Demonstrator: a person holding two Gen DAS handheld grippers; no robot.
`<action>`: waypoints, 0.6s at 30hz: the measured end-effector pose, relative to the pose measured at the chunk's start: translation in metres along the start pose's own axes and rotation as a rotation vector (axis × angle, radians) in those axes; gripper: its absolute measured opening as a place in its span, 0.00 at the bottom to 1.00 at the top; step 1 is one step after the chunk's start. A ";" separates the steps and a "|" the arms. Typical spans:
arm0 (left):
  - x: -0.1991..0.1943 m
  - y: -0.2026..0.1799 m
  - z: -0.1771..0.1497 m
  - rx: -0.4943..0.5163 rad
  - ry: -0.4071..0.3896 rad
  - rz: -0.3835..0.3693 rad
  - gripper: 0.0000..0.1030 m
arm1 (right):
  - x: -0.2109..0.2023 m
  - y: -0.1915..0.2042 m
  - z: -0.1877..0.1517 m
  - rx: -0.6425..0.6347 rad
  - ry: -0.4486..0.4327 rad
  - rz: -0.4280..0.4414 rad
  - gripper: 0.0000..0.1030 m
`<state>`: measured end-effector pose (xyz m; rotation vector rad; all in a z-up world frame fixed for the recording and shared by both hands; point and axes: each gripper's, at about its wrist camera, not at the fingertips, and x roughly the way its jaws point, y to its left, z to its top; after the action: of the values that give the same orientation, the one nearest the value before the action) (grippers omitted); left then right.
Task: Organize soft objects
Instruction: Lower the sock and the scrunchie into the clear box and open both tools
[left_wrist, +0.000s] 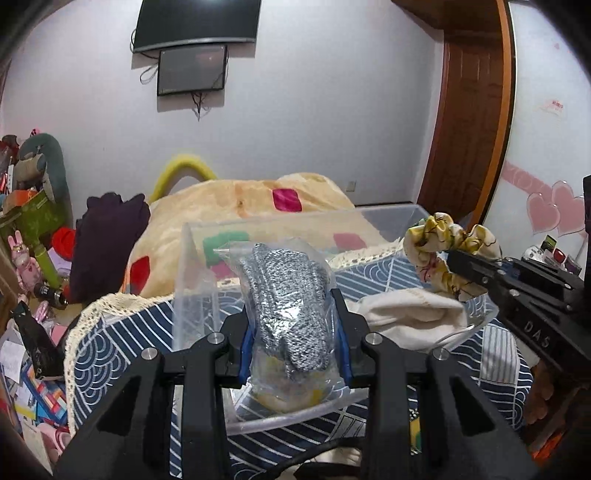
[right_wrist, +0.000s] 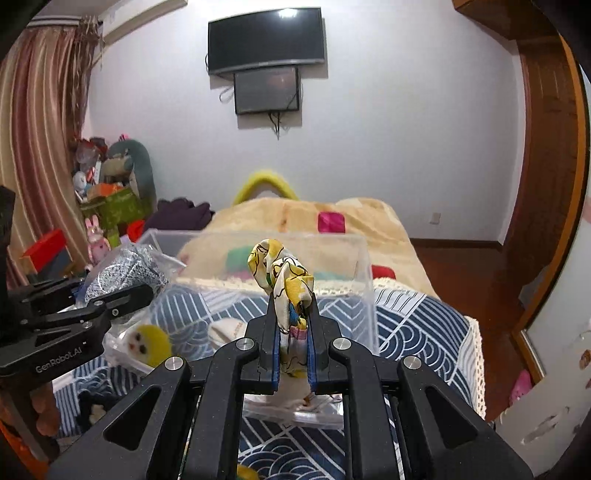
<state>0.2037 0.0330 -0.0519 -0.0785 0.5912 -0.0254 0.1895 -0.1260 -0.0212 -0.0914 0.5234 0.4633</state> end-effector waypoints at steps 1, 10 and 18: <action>0.005 0.000 -0.001 0.001 0.011 0.001 0.34 | 0.004 0.001 -0.002 -0.004 0.013 -0.003 0.09; 0.016 -0.004 -0.004 0.015 0.043 0.005 0.47 | 0.010 0.001 -0.008 -0.013 0.068 0.001 0.11; -0.007 -0.006 -0.002 0.016 -0.015 0.001 0.64 | 0.008 0.000 -0.008 -0.019 0.087 -0.006 0.31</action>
<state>0.1967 0.0276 -0.0493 -0.0623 0.5764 -0.0285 0.1921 -0.1248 -0.0319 -0.1317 0.6042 0.4596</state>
